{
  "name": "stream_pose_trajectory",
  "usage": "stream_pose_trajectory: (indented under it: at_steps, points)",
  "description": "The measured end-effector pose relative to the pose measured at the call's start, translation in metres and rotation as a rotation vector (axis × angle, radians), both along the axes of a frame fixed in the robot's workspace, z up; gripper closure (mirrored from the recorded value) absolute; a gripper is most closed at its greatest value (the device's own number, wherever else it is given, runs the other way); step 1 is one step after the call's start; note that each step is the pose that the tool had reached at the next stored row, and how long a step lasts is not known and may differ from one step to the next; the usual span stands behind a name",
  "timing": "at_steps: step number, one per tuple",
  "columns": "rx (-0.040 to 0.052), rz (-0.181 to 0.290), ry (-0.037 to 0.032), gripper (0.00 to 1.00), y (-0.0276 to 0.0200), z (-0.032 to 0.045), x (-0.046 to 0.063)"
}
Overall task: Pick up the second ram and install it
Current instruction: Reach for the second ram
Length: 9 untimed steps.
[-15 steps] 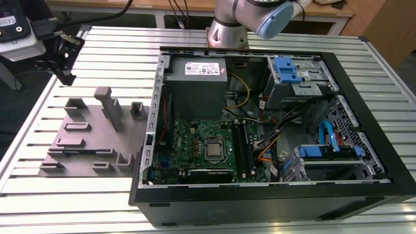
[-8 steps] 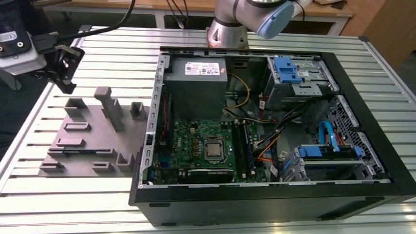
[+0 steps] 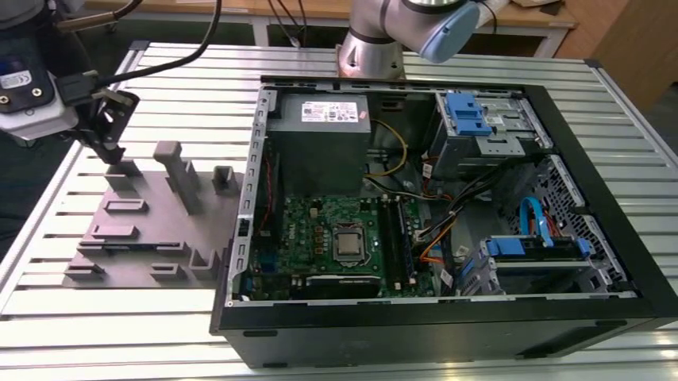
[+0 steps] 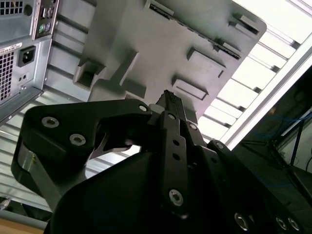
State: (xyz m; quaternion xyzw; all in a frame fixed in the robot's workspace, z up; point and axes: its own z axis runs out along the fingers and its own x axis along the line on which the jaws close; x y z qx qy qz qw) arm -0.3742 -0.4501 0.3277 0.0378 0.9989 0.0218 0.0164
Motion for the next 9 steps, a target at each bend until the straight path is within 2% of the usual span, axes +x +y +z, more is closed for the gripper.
stream_pose_trajectory:
  at_steps: [9]
  points:
    - [0.0, 0.0, 0.0, 0.89, -0.0078, -0.0119, -0.001]
